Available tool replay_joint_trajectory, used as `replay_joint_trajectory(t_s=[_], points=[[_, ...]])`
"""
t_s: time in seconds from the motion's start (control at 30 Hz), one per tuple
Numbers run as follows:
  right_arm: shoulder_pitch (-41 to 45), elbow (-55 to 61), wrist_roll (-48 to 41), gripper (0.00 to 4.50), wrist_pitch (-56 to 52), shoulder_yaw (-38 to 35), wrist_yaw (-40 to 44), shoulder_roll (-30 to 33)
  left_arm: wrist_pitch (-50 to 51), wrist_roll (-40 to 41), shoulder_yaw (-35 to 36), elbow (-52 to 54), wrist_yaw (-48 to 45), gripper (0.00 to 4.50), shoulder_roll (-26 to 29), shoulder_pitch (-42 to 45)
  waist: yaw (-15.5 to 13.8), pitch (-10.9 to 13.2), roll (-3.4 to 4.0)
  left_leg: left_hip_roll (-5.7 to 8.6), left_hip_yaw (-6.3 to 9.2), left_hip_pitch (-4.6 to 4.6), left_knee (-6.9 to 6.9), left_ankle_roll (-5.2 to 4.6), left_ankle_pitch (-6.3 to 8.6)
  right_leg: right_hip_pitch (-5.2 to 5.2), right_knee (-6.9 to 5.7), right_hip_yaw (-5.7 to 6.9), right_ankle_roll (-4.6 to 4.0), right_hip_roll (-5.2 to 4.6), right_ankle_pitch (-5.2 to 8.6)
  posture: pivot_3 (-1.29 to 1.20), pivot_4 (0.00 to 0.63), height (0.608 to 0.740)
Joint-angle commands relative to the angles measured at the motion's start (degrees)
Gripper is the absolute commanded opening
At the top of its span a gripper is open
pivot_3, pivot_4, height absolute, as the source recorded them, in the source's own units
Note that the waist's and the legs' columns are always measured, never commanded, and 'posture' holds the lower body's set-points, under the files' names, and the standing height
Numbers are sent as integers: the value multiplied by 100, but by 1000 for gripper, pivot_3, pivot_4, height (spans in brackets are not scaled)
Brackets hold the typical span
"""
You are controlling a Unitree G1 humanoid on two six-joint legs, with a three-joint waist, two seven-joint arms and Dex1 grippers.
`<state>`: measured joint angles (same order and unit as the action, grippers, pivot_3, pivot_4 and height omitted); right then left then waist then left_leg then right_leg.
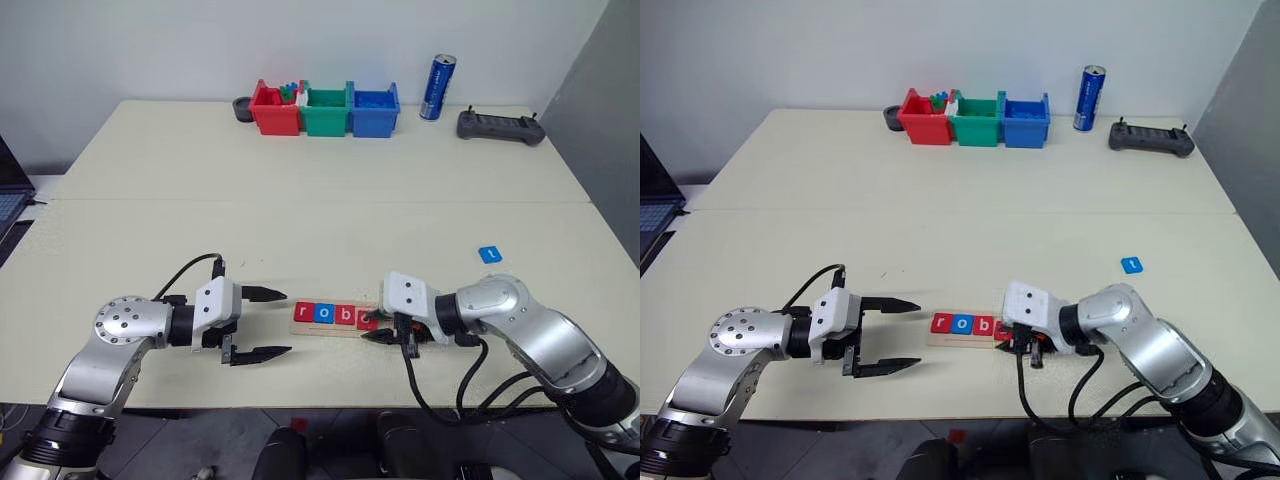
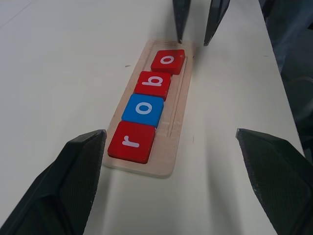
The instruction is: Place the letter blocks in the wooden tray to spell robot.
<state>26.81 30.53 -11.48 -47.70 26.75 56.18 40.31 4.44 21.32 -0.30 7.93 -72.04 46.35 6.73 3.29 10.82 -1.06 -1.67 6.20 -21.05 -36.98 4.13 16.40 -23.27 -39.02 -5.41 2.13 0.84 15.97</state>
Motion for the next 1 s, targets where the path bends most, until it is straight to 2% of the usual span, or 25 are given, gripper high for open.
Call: replay_joint_trajectory(t_s=[0.03,0.47,0.6,0.83,1.0], points=[[144,-99,149,20,150,126,-56,-15,-89,19,68,9,-33,4500,21,58,7,0,0,0,0,0,0,0,0,0,0,0,0,0,0,0,150,740],[241,-677,491,20,509,238,-194,-247,-109,22,90,36,-10,4500,30,17,2,0,0,0,-1,0,0,0,0,0,1,-1,-1,0,0,0,150,740],[237,-541,337,20,363,82,-173,-373,-79,26,85,75,9,4500,33,17,2,0,0,0,0,0,0,0,0,0,0,-1,-1,0,0,0,150,740],[136,-256,120,20,118,-288,-149,-156,83,41,62,242,95,4500,38,70,0,0,0,0,0,-1,0,0,0,0,0,0,-1,-1,0,0,150,740],[76,-535,365,20,318,-150,-237,12,272,65,23,361,142,4500,22,179,0,0,0,0,-1,0,0,0,0,0,0,-1,-1,-1,0,0,150,740]])
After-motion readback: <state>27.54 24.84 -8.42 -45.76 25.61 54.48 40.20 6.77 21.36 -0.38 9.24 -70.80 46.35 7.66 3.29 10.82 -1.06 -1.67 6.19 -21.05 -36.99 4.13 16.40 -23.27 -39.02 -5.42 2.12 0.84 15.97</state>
